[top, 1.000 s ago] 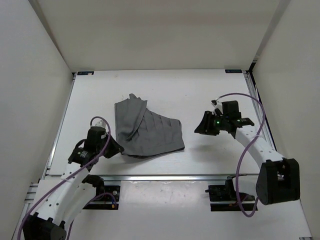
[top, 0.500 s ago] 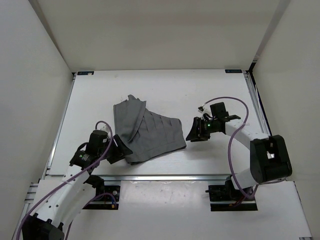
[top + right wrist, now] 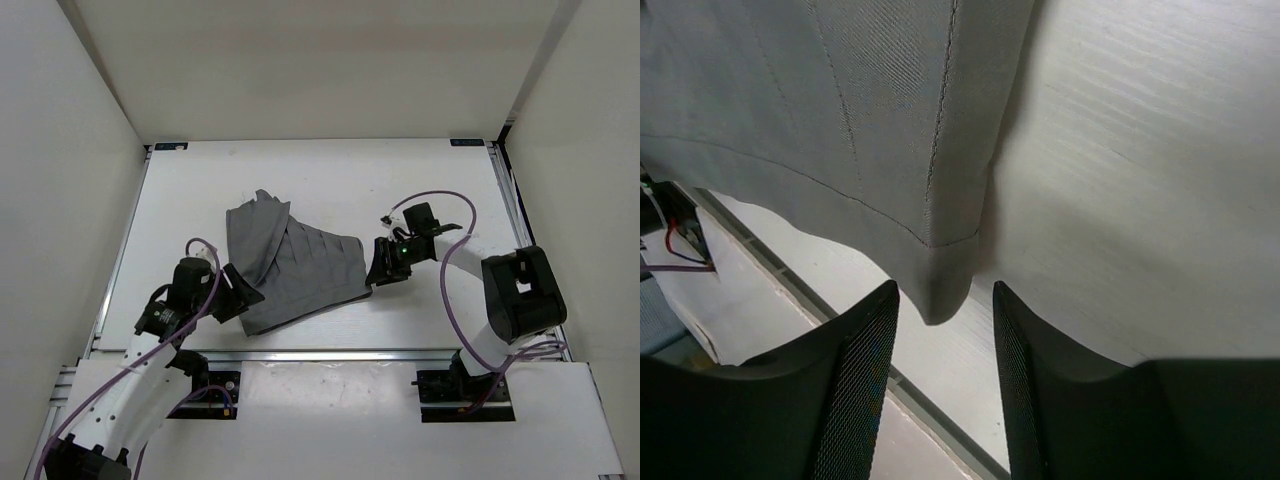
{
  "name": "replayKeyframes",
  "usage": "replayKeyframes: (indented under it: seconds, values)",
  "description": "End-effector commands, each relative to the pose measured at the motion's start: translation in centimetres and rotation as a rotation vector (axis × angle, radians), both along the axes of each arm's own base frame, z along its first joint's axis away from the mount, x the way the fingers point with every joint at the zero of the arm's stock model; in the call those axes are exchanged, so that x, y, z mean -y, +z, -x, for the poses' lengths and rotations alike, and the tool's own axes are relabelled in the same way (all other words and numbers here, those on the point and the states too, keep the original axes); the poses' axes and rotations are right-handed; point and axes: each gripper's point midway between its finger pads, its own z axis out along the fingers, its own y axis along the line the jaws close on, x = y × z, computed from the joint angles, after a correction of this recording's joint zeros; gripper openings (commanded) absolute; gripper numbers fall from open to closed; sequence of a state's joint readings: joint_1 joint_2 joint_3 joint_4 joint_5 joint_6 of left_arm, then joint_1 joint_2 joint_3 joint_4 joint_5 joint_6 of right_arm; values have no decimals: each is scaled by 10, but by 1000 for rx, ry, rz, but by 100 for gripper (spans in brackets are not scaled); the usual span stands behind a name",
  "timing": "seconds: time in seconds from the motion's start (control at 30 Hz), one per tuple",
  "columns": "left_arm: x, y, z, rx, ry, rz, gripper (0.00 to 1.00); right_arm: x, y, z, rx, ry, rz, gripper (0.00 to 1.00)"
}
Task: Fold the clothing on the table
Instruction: Flatten the skirt out
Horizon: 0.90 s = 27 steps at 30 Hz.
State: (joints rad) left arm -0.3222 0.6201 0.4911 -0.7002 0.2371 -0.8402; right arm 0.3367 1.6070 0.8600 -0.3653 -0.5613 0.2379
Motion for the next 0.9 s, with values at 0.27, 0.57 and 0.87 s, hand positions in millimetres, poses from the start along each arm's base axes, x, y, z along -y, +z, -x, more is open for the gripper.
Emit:
replayKeyframes:
  seconds: [0.27,0.57,0.87]
  values:
    - [-1,17,-5,43,19,32,65,-34,-8,1,44,106,20,44]
    - [-6,19,-5,57,31,33,66,6,-3,-21,74,-7,55,0]
    - [-7,16,-3,58,43,53,65,56,24,-48,128,-163,186,0]
